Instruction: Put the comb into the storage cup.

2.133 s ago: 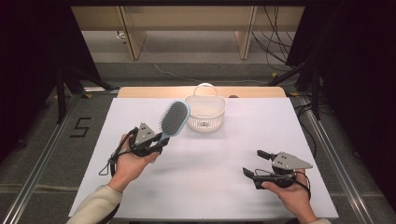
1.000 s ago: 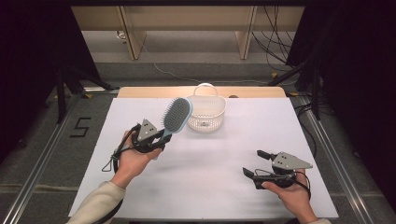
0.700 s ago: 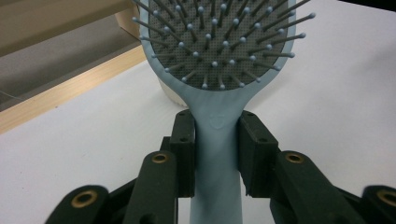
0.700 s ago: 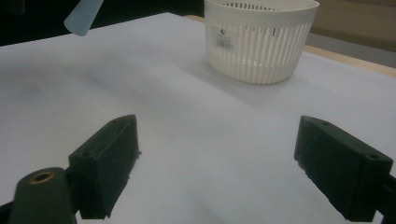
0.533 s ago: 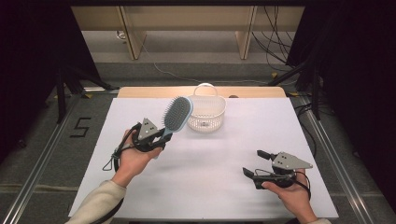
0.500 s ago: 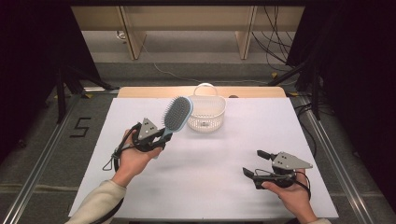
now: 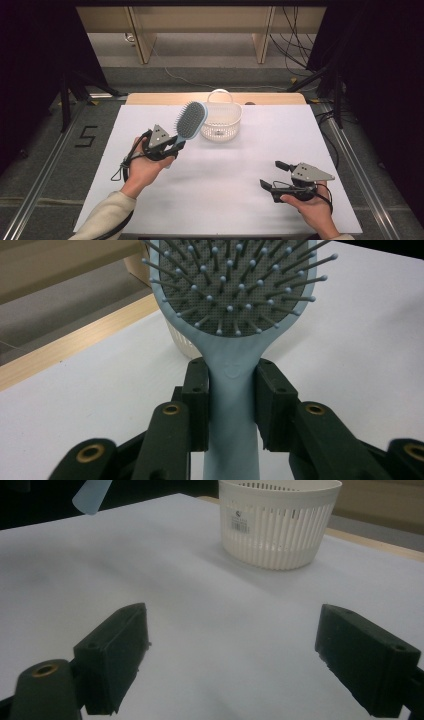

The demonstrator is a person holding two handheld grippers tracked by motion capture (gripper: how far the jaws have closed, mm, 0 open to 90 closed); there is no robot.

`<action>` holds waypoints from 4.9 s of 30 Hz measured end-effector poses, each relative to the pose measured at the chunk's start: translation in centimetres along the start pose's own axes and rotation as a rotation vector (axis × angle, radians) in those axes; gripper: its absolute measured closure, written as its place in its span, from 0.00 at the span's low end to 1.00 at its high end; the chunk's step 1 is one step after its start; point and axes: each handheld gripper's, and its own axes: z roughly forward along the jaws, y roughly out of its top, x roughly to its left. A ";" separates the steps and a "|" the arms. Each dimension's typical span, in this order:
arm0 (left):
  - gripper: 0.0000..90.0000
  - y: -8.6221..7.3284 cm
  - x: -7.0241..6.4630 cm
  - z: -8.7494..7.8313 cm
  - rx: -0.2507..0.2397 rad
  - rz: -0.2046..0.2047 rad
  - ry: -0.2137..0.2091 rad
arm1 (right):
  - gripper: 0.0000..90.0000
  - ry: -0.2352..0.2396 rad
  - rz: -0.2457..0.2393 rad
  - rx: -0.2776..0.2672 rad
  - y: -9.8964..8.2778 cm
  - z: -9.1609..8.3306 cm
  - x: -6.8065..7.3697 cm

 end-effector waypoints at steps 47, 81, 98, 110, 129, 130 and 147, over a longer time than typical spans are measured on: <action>0.77 1.4 0.0 0.7 -0.024 -0.008 -0.005 | 0.16 0.003 0.003 -0.004 0.0 0.0 0.0; 0.77 2.6 0.0 1.3 -0.039 -0.011 -0.013 | 0.16 -0.004 0.005 -0.009 0.0 0.0 0.0; 0.77 3.2 -0.2 1.8 -0.044 -0.002 -0.013 | 0.16 -0.003 0.007 -0.010 0.0 0.0 -0.1; 0.77 3.6 -0.2 2.3 -0.045 -0.006 -0.016 | 0.16 0.000 0.008 -0.009 0.0 0.0 -0.1; 0.77 4.4 -0.2 3.0 -0.053 -0.004 -0.016 | 0.16 -0.001 0.009 -0.011 0.0 0.0 -0.1; 0.77 4.4 -0.2 3.0 -0.052 -0.004 -0.015 | 0.16 -0.002 0.008 -0.010 0.0 0.0 -0.1; 0.77 5.2 -0.5 3.5 -0.060 0.004 -0.022 | 0.16 0.000 0.011 -0.012 0.0 0.0 -0.1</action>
